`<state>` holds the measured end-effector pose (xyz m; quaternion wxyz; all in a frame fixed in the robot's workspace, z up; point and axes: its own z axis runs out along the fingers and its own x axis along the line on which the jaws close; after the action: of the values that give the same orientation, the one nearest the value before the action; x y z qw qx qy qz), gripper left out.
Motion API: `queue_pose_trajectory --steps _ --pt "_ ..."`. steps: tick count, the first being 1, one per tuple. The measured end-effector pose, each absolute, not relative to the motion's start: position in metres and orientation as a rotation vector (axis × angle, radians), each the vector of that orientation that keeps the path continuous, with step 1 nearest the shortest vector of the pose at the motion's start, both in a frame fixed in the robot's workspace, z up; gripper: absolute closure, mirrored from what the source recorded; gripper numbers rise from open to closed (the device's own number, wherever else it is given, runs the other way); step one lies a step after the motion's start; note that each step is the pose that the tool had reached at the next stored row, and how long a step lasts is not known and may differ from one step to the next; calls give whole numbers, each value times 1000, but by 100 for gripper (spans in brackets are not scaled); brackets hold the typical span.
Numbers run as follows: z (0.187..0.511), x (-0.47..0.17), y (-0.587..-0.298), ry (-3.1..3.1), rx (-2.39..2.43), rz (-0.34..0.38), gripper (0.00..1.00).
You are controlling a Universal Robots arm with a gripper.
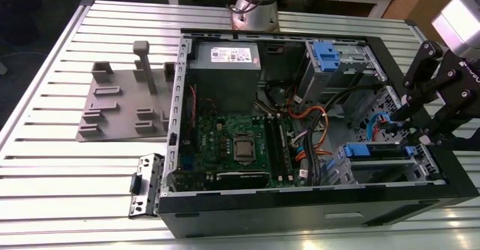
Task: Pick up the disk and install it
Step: 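Insert the disk into the insertion slot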
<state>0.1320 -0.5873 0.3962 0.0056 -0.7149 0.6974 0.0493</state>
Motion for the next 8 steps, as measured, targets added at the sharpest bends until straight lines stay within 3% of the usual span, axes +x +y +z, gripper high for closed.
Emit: queue_pose_trajectory --steps 3,7,8 --pt "396 132 -587 2183 -2238 154 58" --pt "396 132 -587 2183 -2238 154 76" --pt "396 132 -587 2183 -2238 154 76"
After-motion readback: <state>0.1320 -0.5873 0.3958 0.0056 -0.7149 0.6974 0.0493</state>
